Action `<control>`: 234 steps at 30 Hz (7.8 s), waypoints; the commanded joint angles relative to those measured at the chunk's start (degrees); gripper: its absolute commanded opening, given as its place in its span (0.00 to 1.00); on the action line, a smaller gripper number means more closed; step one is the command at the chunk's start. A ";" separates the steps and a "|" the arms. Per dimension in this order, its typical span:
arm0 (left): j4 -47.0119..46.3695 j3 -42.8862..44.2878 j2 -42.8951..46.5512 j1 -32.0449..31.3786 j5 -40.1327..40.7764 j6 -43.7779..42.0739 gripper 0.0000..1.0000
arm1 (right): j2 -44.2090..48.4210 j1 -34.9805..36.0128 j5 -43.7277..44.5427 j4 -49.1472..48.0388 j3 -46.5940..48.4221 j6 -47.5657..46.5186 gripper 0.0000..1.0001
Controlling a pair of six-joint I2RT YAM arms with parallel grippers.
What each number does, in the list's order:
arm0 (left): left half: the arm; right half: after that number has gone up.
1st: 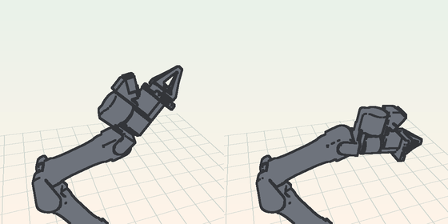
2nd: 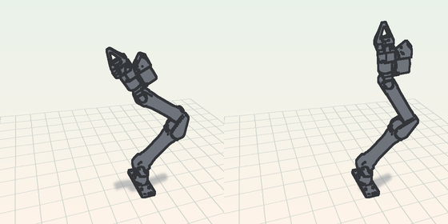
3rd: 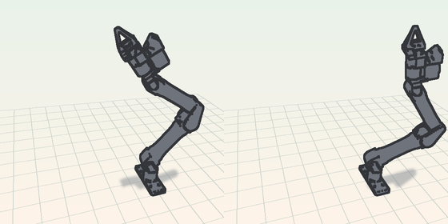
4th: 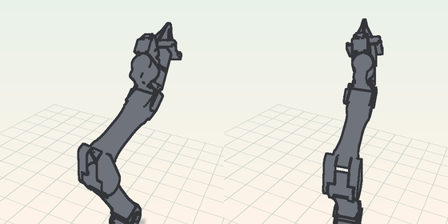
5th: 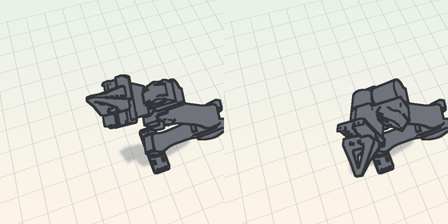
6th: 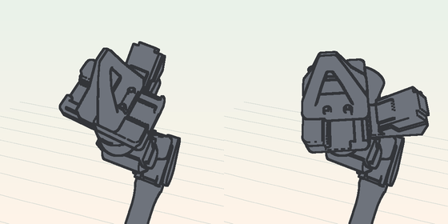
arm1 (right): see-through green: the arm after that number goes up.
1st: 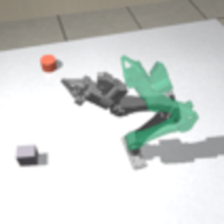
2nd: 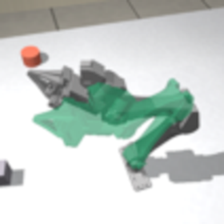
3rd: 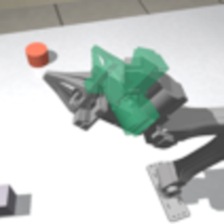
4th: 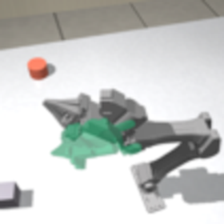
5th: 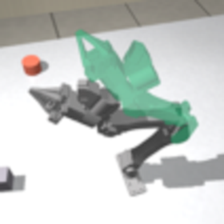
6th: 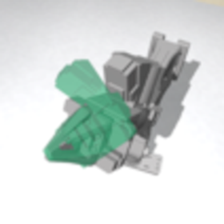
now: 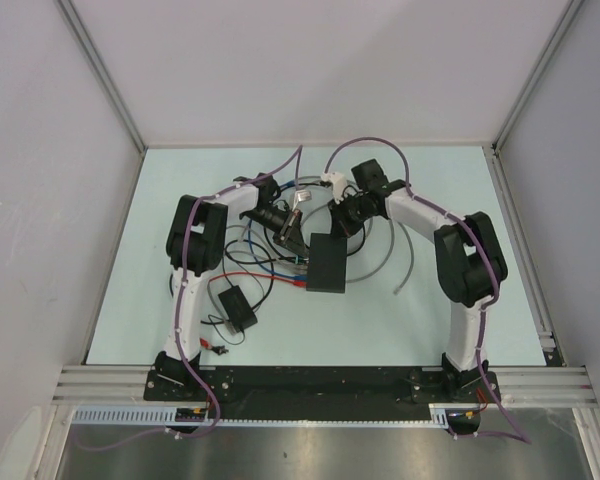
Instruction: Pull the plug from the switch port
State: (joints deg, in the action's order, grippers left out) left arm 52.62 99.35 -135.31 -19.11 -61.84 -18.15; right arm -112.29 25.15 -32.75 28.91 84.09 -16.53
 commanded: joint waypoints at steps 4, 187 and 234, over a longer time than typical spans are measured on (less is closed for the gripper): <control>-2.35 0.32 -0.75 -0.92 5.33 -0.13 0.00 | -3.19 1.48 1.02 -3.42 0.10 -0.34 0.00; -15.72 -37.74 40.65 4.52 34.96 -24.82 0.45 | -8.91 6.14 3.49 13.46 0.02 -15.28 0.00; -6.04 -37.13 46.27 8.56 39.95 -33.61 0.00 | -9.61 5.97 3.40 12.76 0.19 -14.58 0.00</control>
State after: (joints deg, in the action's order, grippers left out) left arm 42.37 58.50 -91.64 -14.76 -24.40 -46.98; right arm -116.92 30.57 -33.50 35.48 86.76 -31.07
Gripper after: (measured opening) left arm 0.022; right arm 0.007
